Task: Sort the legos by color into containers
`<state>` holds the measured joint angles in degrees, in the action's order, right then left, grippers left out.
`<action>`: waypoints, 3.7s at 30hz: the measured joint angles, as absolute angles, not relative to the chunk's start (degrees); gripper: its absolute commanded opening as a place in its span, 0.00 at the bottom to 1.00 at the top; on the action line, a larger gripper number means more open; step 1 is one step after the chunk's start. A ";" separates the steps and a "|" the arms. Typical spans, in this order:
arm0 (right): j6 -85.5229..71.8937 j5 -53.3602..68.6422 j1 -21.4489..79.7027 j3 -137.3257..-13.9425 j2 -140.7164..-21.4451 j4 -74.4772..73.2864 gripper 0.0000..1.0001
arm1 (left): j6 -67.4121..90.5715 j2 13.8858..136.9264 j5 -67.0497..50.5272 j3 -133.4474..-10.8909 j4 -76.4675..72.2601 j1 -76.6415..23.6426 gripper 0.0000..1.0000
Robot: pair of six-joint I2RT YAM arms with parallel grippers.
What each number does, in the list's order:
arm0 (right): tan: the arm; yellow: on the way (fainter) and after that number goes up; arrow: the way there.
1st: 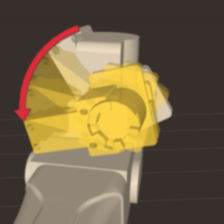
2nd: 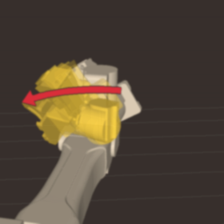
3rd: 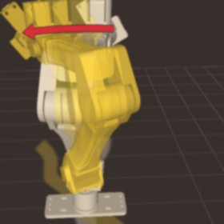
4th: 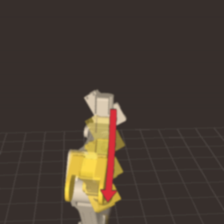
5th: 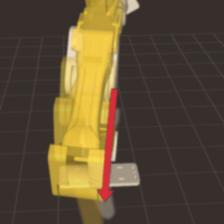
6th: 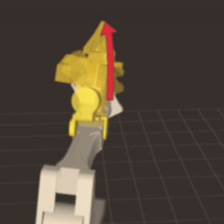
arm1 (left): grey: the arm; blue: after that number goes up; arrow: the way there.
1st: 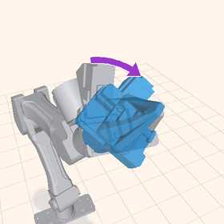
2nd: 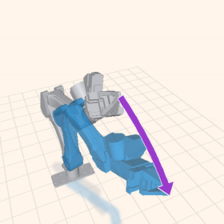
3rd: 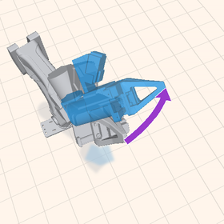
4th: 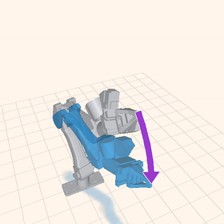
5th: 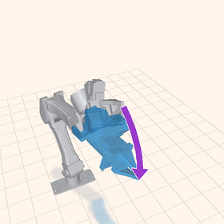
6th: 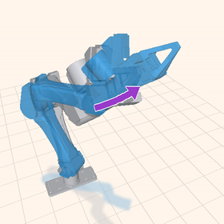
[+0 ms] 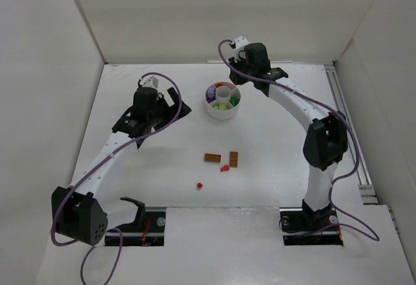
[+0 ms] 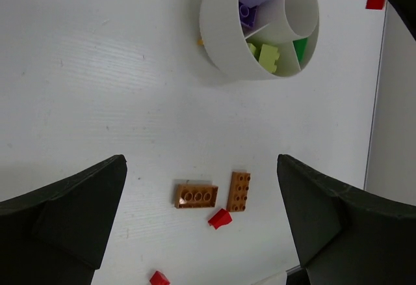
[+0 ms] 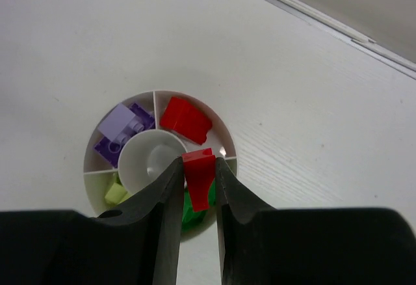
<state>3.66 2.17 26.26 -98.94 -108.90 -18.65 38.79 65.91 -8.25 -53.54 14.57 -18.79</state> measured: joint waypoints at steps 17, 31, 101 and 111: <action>5.26 8.32 23.90 -114.19 -125.36 -21.39 0.15 | 34.48 73.41 -7.49 -60.97 12.99 -17.91 1.00; 6.66 9.26 23.83 -114.24 -125.34 -24.32 0.44 | 33.43 74.89 -6.79 -63.90 13.69 -17.52 1.00; -11.88 -16.51 69.82 -60.90 -95.66 -13.50 0.03 | 38.22 63.26 -4.89 -54.72 25.43 -17.52 1.00; 0.25 -8.95 35.20 -84.09 -94.28 -16.36 0.05 | 36.80 66.17 -8.03 -55.27 19.53 -17.21 1.00</action>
<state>0.25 -8.95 35.20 -84.09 -94.28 -16.36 36.80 66.17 -8.03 -55.27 19.53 -17.21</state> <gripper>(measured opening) 0.254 0.997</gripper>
